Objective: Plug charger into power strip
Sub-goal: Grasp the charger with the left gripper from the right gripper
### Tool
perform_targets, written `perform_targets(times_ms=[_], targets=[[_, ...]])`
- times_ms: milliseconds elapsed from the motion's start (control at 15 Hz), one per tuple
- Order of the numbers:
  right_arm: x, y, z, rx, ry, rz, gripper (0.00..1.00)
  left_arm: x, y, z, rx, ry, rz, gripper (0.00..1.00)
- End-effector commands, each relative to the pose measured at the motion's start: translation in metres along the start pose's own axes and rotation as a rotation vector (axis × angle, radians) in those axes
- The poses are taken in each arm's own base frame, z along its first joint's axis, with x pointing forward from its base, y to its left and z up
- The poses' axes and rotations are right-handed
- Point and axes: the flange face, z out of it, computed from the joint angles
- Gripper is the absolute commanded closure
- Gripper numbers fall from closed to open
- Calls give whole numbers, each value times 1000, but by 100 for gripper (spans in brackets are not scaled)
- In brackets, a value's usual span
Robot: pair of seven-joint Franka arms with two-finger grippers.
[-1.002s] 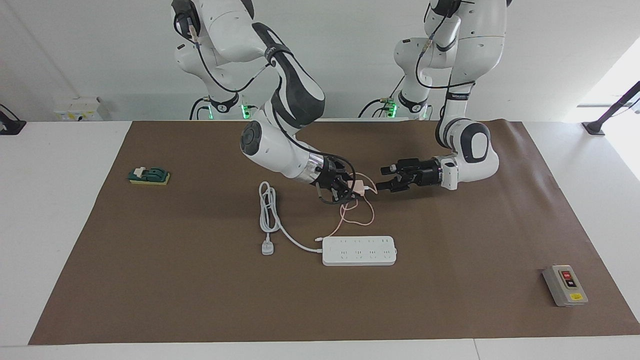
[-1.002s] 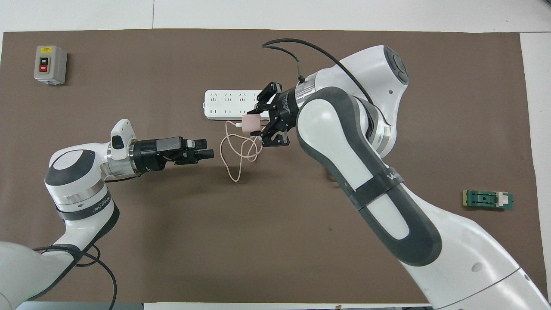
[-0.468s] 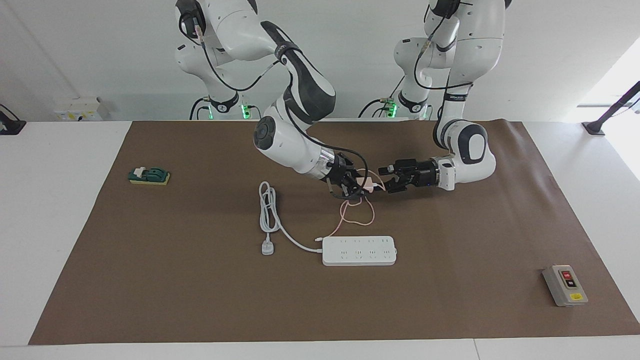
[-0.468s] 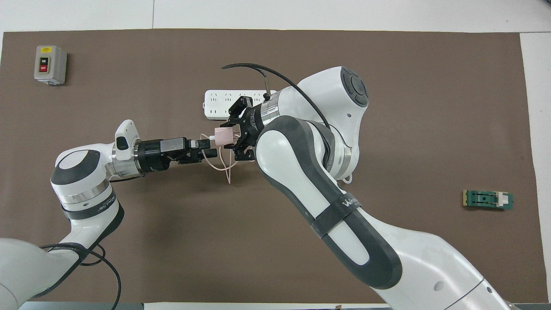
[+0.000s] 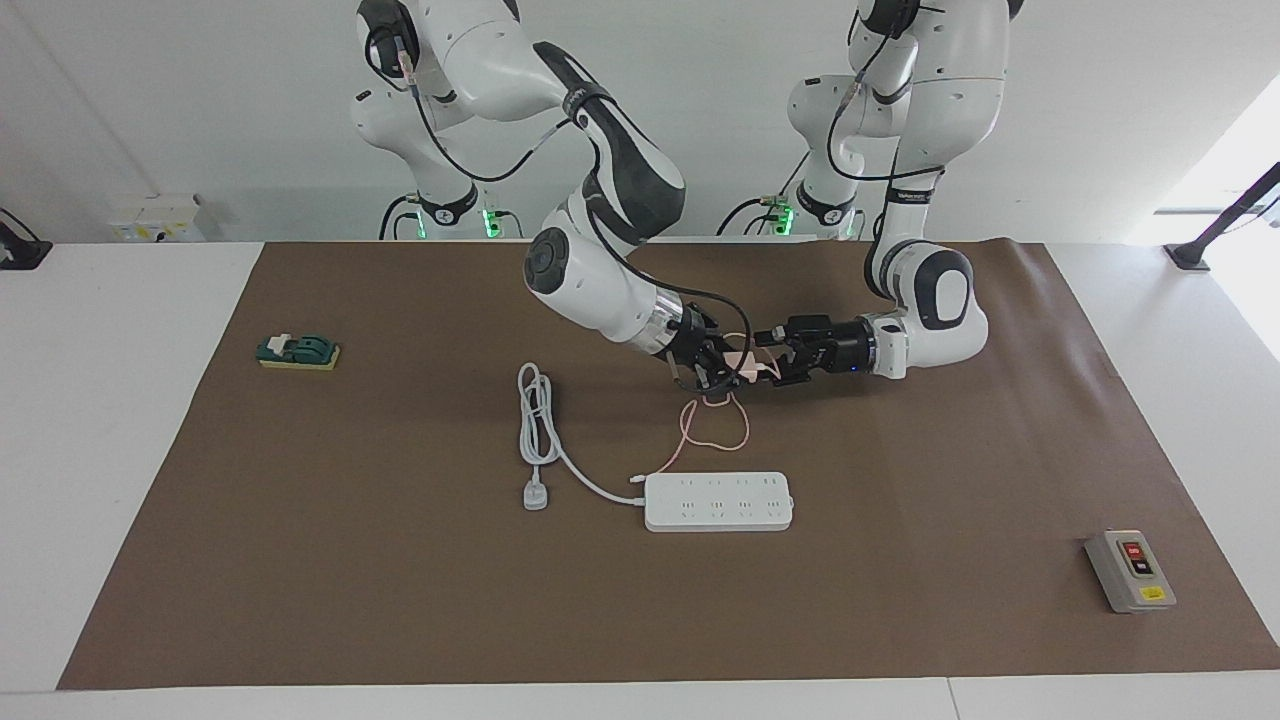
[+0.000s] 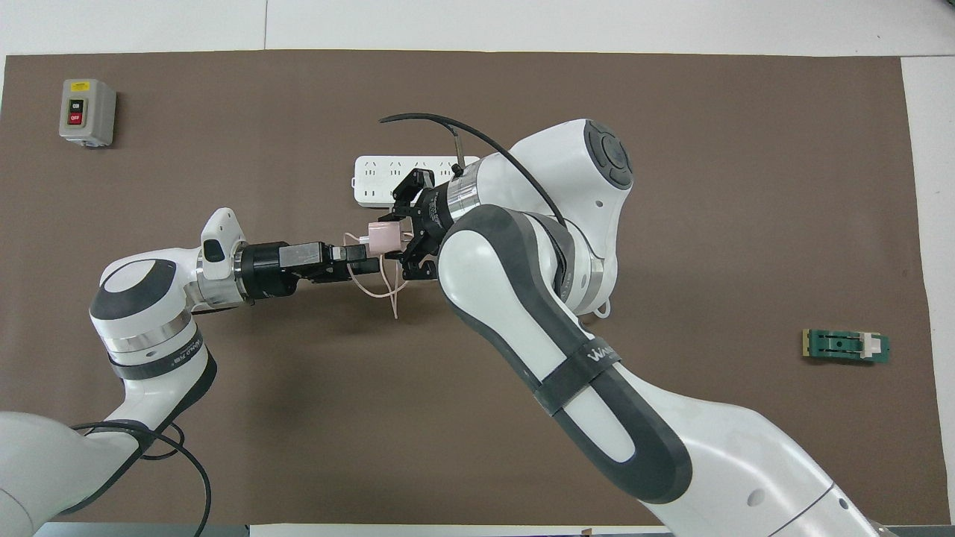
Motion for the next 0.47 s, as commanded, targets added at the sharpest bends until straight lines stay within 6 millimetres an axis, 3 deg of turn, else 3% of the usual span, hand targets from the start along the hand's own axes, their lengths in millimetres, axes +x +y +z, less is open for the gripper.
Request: perform_targets(times_ms=[0,401], targets=[[-4,1,1,12,-19,25,100,9,-2,4,-29,0,27,0],[-4,1,1,12,-19,23,100,24,-5,7,-46,-12,37,0]])
